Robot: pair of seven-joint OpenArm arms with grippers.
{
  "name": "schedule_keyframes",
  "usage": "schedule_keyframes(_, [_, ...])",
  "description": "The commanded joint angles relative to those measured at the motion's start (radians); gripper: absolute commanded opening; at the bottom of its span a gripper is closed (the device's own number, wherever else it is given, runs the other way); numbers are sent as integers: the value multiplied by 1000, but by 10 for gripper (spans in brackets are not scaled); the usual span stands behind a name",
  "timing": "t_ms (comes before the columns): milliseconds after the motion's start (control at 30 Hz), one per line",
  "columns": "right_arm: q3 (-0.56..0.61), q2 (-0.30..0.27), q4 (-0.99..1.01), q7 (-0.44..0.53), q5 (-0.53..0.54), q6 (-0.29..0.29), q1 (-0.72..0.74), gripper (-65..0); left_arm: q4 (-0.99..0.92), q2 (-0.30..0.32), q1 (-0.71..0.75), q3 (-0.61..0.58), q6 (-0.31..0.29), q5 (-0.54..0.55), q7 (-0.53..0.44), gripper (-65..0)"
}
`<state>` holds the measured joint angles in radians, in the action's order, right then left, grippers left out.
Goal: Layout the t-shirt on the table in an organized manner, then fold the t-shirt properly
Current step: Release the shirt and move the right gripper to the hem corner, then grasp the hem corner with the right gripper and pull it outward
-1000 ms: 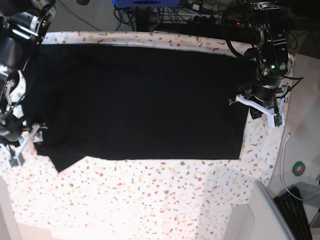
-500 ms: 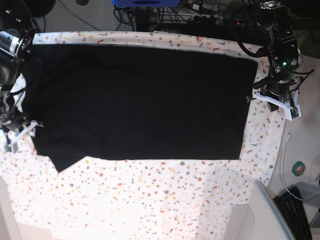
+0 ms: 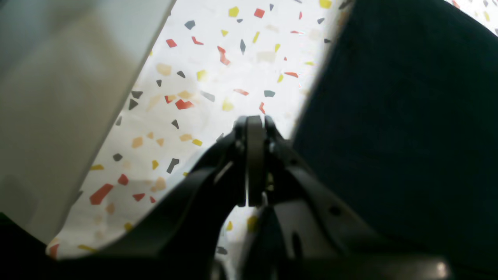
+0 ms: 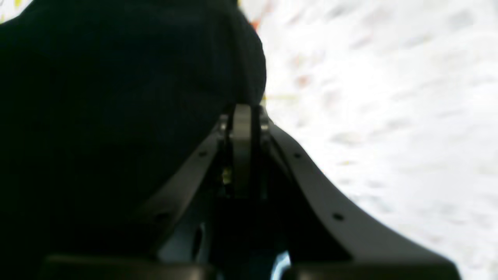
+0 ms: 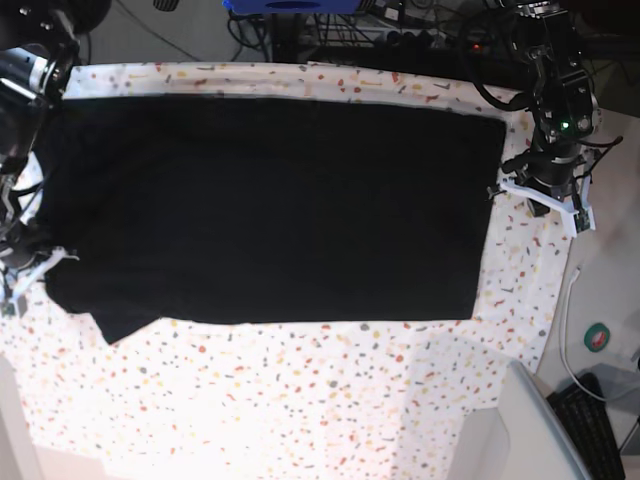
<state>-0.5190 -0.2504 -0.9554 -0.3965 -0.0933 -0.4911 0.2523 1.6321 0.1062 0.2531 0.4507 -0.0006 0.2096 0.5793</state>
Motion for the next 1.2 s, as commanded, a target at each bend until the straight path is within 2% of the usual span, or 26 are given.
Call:
schedule_keyframes(0, [-5, -2, -121, -31, 16, -8, -14, -650, 17, 11, -7, 3, 0, 0, -23, -650])
schedule_keyframes(100, [-2, 62, -435, -230, 16, -10, -130, -650, 17, 11, -10, 3, 0, 0, -23, -650])
schedule_keyframes(200, [4, 124, -617, -373, 16, -10, -229, -650, 17, 11, -13, 1, 0, 0, -23, -650])
schedule_keyframes(300, [6, 193, -695, -425, 16, -11, -310, -650, 15, 11, -15, -3, 0, 0, -23, -650])
schedule_keyframes(400, [6, 253, -752, -425, 16, -11, -397, -650, 15, 11, -15, -5, 0, 0, -23, -650])
schedule_keyframes(533, [7, 297, -762, -430, 16, -11, -457, -650, 15, 13, -15, -5, 0, 0, -23, -650])
schedule_keyframes(600, [9, 305, -756, -442, 16, -11, -462, -650, 15, 13, -15, -5, 0, 0, -23, -650])
schedule_keyframes(700, [9, 297, -779, -528, 16, -11, -453, -650, 15, 13, -15, -5, 0, 0, -23, -650])
schedule_keyframes(767, [9, 296, -856, -582, 16, -22, -445, -477, 15, 13, -15, 1, 0, 0, -23, -650])
schedule_keyframes(833, [6, 300, -943, -600, 16, -76, -446, -363, 15, 13, -13, 3, 0, 0, -23, -650])
schedule_keyframes(867, [1, 302, -966, -598, 16, -91, -442, -341, 15, 14, -13, 3, 0, 0, -23, -650])
schedule_keyframes(967, [-2, 294, -946, -569, 11, -93, -350, -332, 15, 23, -7, 3, 0, 0, -23, -650])
schedule_keyframes(1000, [-2, 285, -894, -551, 10, -91, -302, -329, 15, 25, -5, 3, 0, 0, -23, -650])
schedule_keyframes(1067, [9, 230, -725, -509, 10, -91, -186, -321, 15, 25, -5, 3, 0, 0, -23, -650])
schedule_keyframes(1167, [1, 155, -353, -405, 10, -90, 12, -323, 15, 25, -4, 3, 0, 0, -23, -650])
